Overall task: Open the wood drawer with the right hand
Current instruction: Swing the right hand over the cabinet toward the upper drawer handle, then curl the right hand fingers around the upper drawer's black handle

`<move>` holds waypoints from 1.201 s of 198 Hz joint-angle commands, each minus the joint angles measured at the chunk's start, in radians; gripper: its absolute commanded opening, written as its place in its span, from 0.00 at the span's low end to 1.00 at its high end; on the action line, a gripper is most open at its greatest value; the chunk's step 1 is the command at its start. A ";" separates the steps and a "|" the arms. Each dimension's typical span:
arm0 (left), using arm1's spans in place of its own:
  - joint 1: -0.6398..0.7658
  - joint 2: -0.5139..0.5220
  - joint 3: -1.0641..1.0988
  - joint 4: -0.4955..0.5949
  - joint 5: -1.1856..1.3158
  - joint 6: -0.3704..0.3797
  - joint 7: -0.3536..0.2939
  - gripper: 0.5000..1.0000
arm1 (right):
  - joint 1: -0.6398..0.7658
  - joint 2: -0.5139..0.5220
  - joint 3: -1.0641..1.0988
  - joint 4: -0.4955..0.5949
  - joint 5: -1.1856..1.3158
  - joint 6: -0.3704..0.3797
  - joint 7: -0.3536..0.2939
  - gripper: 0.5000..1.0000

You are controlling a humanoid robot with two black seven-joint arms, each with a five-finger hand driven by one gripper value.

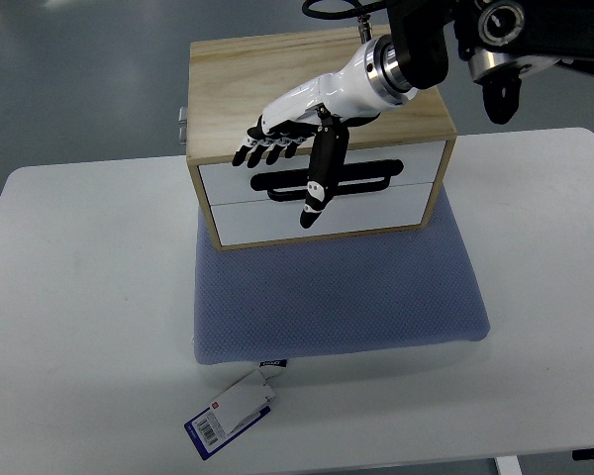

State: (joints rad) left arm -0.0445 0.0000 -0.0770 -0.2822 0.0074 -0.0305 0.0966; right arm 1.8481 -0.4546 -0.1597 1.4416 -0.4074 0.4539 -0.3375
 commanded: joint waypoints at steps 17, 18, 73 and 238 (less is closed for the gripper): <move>0.000 0.000 -0.001 0.001 -0.001 0.000 0.000 1.00 | -0.036 -0.003 0.002 0.002 0.012 -0.006 0.000 0.89; 0.000 0.000 -0.001 0.001 -0.001 0.000 0.000 1.00 | -0.036 -0.003 0.002 0.002 0.012 -0.006 0.000 0.89; 0.000 0.000 -0.001 0.001 -0.001 0.000 0.000 1.00 | -0.067 -0.003 -0.009 -0.001 -0.070 -0.069 -0.009 0.89; 0.000 0.000 -0.001 0.003 -0.001 0.000 0.000 1.00 | -0.101 0.001 -0.077 -0.009 -0.085 -0.133 -0.120 0.89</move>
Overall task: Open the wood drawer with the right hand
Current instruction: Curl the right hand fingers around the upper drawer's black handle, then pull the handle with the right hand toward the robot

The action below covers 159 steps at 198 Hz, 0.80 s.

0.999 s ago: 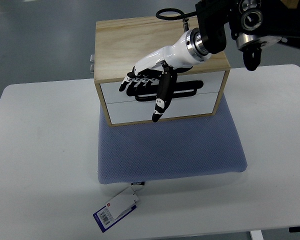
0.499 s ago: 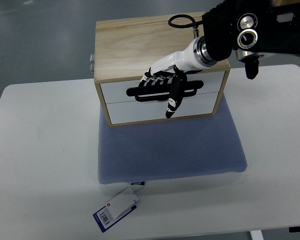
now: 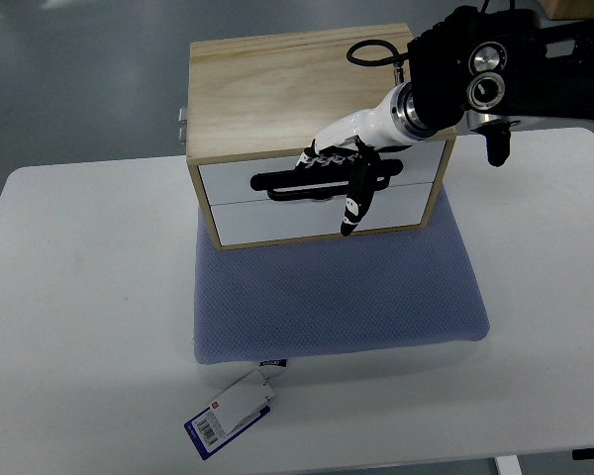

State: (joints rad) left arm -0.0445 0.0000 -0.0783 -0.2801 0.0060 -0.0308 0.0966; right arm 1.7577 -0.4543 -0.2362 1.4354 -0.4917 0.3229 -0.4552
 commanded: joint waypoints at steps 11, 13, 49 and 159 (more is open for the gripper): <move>0.000 0.000 0.000 0.001 0.000 0.000 0.000 1.00 | -0.014 0.000 0.000 -0.003 -0.001 -0.002 -0.002 0.89; 0.000 0.000 0.000 0.001 0.000 0.000 0.000 1.00 | -0.015 0.000 0.000 -0.003 -0.002 -0.002 -0.002 0.89; 0.000 0.000 0.000 -0.001 0.000 0.000 0.000 1.00 | -0.020 0.008 -0.009 -0.007 -0.004 -0.011 -0.002 0.89; 0.000 0.000 0.002 -0.001 0.000 0.002 0.000 1.00 | -0.055 0.016 -0.022 -0.020 -0.025 -0.030 -0.002 0.89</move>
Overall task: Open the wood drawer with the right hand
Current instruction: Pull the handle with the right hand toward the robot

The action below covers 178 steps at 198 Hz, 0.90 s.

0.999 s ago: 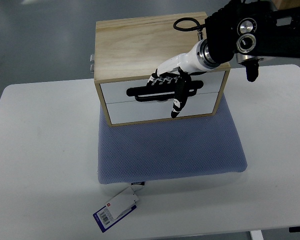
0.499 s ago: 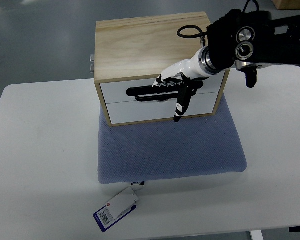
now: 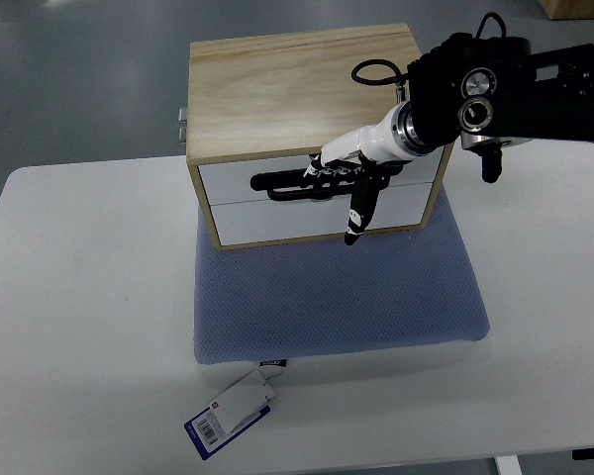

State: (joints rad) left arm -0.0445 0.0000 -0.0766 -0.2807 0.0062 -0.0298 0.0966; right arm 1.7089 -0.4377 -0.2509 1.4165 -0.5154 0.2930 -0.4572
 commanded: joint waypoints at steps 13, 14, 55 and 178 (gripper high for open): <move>0.000 0.000 0.001 0.000 0.000 0.001 0.000 1.00 | -0.014 -0.001 -0.008 -0.001 -0.002 0.000 0.000 0.89; 0.000 0.000 0.001 0.000 0.000 0.001 0.000 1.00 | -0.014 -0.001 -0.008 -0.001 -0.002 0.000 0.000 0.89; 0.000 0.000 0.003 0.000 0.000 0.001 0.000 1.00 | -0.021 -0.001 -0.008 -0.002 0.000 0.006 0.000 0.89; 0.000 0.000 0.003 0.001 0.000 0.001 0.000 1.00 | 0.021 -0.003 0.004 0.035 0.044 0.089 0.002 0.89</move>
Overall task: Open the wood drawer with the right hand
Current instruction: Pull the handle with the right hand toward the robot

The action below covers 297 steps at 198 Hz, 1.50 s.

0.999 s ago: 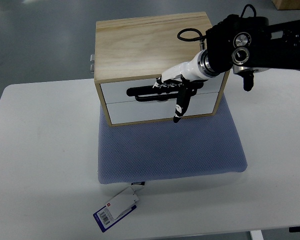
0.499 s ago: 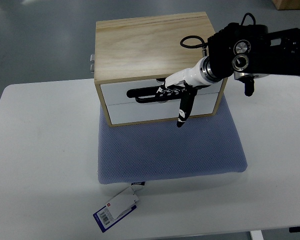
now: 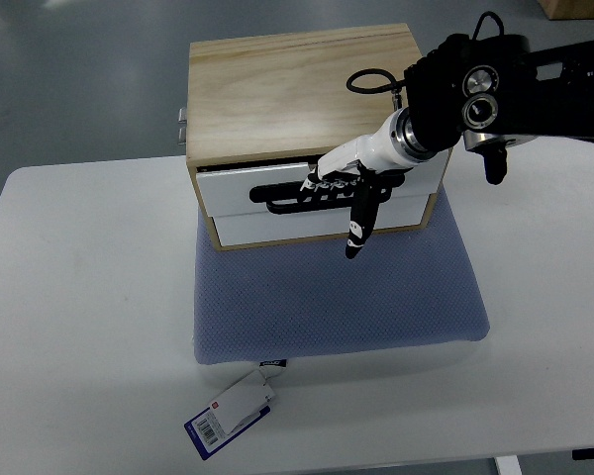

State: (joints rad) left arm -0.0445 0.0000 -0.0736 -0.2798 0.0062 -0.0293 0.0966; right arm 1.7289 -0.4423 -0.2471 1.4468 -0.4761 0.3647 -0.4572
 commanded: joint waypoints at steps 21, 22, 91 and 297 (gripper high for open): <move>0.000 0.000 -0.002 0.001 0.000 0.000 0.000 1.00 | 0.001 0.005 0.000 0.006 0.005 0.033 0.002 0.89; 0.000 0.000 -0.002 0.001 0.000 0.000 0.000 1.00 | 0.001 0.005 0.000 0.006 0.005 0.033 0.002 0.89; 0.000 0.000 0.000 0.008 0.000 0.000 0.000 1.00 | 0.001 -0.001 0.002 0.006 0.042 0.076 0.002 0.89; 0.000 0.000 -0.002 0.010 0.000 0.000 0.000 1.00 | 0.023 -0.072 0.020 0.061 0.192 0.230 0.000 0.89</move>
State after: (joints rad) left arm -0.0445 0.0000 -0.0752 -0.2699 0.0061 -0.0291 0.0966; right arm 1.7517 -0.4980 -0.2271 1.4960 -0.2980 0.5756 -0.4571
